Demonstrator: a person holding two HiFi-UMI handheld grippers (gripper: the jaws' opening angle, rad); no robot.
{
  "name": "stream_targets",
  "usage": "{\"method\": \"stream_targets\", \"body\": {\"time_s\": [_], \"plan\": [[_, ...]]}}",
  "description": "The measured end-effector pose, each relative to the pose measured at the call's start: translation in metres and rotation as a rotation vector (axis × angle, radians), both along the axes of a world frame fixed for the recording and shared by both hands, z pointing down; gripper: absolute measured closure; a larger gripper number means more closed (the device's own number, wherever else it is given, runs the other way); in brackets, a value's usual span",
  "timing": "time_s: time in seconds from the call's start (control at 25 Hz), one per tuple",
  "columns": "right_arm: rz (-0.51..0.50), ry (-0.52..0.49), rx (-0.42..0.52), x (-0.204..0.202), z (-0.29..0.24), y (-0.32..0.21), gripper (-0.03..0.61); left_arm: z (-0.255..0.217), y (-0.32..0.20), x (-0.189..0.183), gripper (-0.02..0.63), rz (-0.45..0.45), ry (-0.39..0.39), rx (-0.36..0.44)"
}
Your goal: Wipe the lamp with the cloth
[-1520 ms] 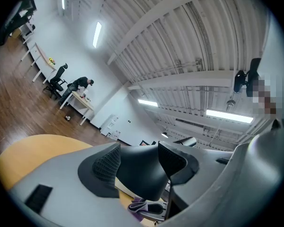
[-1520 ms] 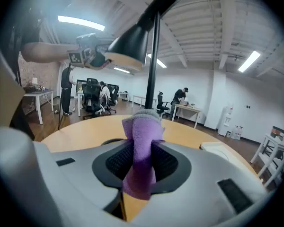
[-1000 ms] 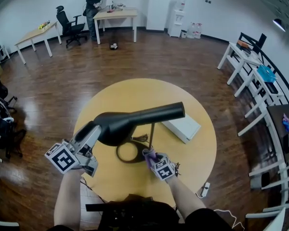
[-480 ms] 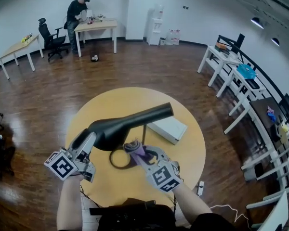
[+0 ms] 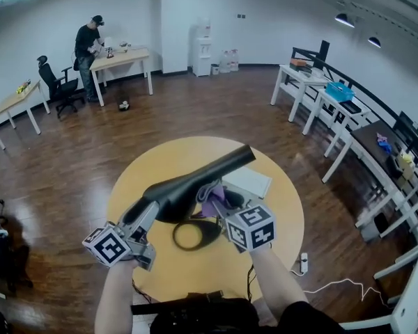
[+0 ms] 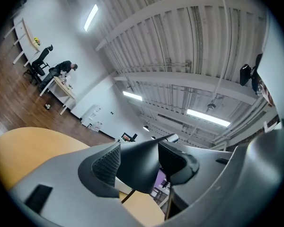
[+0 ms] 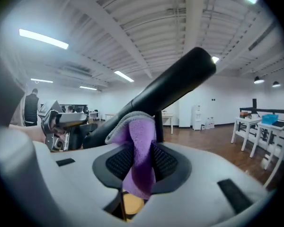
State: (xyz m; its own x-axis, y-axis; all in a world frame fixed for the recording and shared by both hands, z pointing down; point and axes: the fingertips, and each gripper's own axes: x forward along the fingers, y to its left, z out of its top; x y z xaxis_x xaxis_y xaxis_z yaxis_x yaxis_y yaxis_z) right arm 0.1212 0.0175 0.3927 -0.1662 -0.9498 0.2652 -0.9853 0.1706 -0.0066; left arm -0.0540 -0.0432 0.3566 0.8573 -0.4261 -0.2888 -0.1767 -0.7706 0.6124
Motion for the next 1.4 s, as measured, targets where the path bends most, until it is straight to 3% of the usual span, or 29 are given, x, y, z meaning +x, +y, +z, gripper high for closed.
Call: {"method": "stream_targets", "body": {"time_s": [0.16,0.4,0.68,0.8,1.04,1.24,1.4], "plan": [[0.016,0.156,0.009,0.002,0.006,-0.001,0.483,0.0,0.001,0.008,0.38,0.049,0.003,0.01],[-0.063,0.477,-0.052,-0.014,0.042,-0.006,0.482,-0.003,0.006,0.012,0.38,0.093,0.005,0.033],[-0.161,0.655,-0.097,-0.03,0.075,-0.001,0.482,0.001,0.005,0.008,0.38,0.052,0.025,0.023],[-0.143,0.743,-0.154,-0.022,0.088,0.0,0.483,-0.004,0.005,0.006,0.38,0.034,0.029,0.025],[0.028,0.615,-0.077,-0.004,0.036,0.006,0.483,-0.002,0.007,0.01,0.38,0.039,0.03,0.016],[0.125,0.646,0.022,-0.003,-0.01,0.01,0.483,-0.003,0.012,0.01,0.38,0.05,0.003,0.02],[0.158,0.631,-0.016,-0.001,0.004,0.0,0.483,-0.005,0.01,0.006,0.38,0.064,-0.008,0.022]]}}
